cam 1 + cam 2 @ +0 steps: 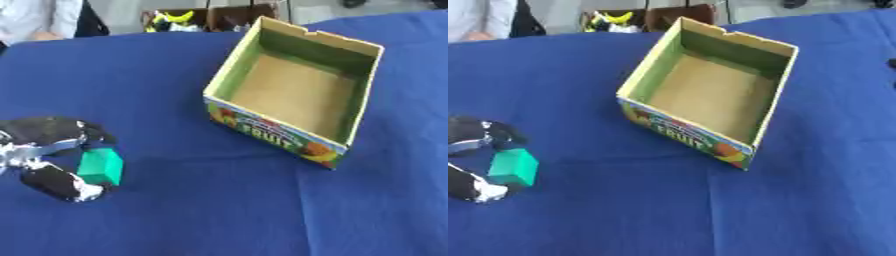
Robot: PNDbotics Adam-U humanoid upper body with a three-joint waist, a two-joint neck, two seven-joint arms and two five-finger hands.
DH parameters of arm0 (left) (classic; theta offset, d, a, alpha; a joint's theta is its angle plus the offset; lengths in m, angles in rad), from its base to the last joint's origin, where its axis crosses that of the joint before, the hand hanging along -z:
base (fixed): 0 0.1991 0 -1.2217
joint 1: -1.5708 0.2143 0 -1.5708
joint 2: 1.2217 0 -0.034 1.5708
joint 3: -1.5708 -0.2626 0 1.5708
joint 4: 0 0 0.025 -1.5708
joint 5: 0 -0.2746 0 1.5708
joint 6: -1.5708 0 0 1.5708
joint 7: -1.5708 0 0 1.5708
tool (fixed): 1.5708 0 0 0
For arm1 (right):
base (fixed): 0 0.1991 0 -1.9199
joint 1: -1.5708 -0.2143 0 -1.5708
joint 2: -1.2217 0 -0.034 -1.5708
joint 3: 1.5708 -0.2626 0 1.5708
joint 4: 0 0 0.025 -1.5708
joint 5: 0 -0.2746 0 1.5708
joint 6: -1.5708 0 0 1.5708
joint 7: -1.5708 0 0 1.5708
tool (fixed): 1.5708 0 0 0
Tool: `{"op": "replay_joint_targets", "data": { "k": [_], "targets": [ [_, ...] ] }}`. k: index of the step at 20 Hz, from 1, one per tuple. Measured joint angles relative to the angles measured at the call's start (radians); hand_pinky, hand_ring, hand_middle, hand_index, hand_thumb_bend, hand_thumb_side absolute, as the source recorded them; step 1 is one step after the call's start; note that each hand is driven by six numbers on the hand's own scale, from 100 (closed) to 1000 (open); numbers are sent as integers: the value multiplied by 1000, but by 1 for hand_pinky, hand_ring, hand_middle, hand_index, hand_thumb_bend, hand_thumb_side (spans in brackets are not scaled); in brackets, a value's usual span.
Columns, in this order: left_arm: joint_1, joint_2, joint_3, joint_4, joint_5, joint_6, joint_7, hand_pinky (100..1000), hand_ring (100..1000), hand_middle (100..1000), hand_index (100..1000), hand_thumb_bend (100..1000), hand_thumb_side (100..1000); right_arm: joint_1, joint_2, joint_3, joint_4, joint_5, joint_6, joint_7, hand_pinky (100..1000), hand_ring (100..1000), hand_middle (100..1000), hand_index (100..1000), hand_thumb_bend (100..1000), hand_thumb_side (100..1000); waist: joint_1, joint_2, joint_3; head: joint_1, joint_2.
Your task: Pick up objects on the table and place them in the box.
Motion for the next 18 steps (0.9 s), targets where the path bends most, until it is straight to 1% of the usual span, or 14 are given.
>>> {"op": "replay_joint_targets", "data": {
  "k": [4, 5, 6, 7, 8, 13, 15, 18],
  "targets": [
    [1, 0, -17, 28, -16, -3, -2, 665, 774, 867, 959, 550, 646, 0, 0, 0, 0, 0, 0, 0, 866, 889, 758, 902, 100, 1000, -3, 4, -3, 2, -4],
    [0, 0, -18, 32, -21, -4, -2, 659, 766, 859, 957, 548, 648, 0, 0, 0, 0, -1, 0, 0, 867, 889, 759, 901, 100, 1000, -3, 5, -3, 2, -5],
    [0, 0, -18, 33, -25, -5, -3, 651, 757, 840, 955, 559, 671, 0, 0, 0, 0, -1, 0, 1, 867, 889, 758, 901, 100, 1000, -3, 5, -3, 2, -6],
    [0, -1, -18, 33, -25, -6, -3, 648, 755, 838, 955, 556, 651, 0, 0, 0, 0, -1, -1, 1, 867, 889, 758, 902, 100, 1000, -3, 5, -3, 3, -7],
    [-1, -1, -18, 30, -25, -8, -2, 649, 756, 838, 957, 560, 662, 0, 0, 0, 0, -1, -1, 1, 867, 889, 758, 902, 100, 1000, -3, 5, -3, 3, -7],
    [-15, -2, 2, -9, -28, -9, -3, 678, 780, 867, 963, 552, 677, 0, 0, 0, 0, -1, -1, 1, 867, 889, 758, 902, 100, 1000, -2, 5, 4, 4, -7],
    [-15, -1, 6, -9, -41, -5, -3, 683, 784, 870, 972, 545, 678, 0, 0, 0, 0, -1, -1, 1, 867, 889, 757, 901, 100, 1000, -2, 5, 4, 4, -7],
    [-12, 2, 9, 3, -70, -2, -4, 697, 801, 888, 962, 567, 681, 1, 0, 0, 0, -1, -2, 2, 867, 889, 757, 900, 100, 1000, 0, 5, 3, 5, -7]
  ]
}}
